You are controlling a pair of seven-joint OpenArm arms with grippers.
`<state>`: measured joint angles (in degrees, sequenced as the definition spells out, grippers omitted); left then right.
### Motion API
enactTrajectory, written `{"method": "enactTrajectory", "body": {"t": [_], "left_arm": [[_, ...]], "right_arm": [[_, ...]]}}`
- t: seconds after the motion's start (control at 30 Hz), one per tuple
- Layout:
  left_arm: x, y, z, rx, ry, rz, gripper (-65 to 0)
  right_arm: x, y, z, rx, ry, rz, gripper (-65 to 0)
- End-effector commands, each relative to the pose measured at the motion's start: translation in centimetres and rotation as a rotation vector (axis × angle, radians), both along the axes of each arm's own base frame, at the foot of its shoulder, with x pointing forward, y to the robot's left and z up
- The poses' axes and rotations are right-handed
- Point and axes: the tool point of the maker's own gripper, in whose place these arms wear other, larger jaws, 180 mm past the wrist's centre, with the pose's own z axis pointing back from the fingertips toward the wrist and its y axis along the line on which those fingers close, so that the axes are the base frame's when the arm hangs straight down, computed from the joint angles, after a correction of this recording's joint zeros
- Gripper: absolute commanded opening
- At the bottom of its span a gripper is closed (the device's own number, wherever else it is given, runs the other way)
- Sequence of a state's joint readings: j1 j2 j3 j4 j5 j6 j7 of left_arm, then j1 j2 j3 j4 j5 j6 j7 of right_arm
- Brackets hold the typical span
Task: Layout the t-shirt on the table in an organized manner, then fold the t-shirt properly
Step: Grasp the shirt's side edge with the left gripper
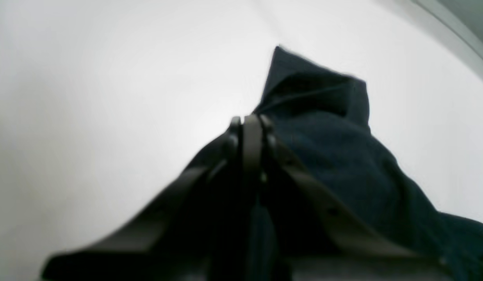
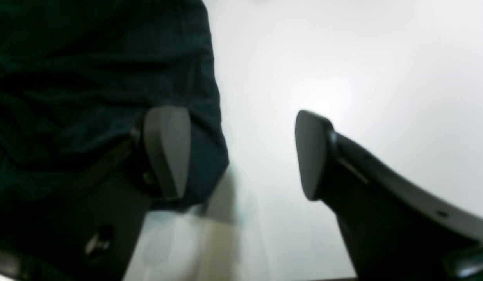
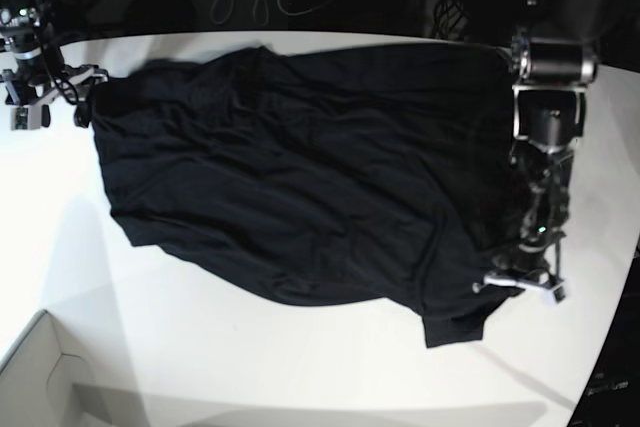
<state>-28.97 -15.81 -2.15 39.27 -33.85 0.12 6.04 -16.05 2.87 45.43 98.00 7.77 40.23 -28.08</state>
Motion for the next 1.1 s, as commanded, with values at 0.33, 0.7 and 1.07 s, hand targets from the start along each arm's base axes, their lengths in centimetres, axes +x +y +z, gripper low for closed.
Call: {"method": "enactTrajectory", "body": {"t": [0.33, 0.7, 1.07], "left_arm": [[-0.5, 1.4, 3.6, -0.007, -0.110, -0.002, -64.5], [-1.1, 0.9, 2.3, -0.011, -0.082, -0.011, -37.6], [-0.4, 1.2, -2.3, -0.079, 0.064, 0.062, -29.0]], "right_arm": [[0.8, -0.1, 1.2, -0.014, -0.046, 0.009, -22.4], [0.8, -0.2, 1.5, -0.020, -0.050, 0.011, -22.4], [1.3, -0.2, 1.8, -0.023, -0.063, 0.012, -22.4]]}}
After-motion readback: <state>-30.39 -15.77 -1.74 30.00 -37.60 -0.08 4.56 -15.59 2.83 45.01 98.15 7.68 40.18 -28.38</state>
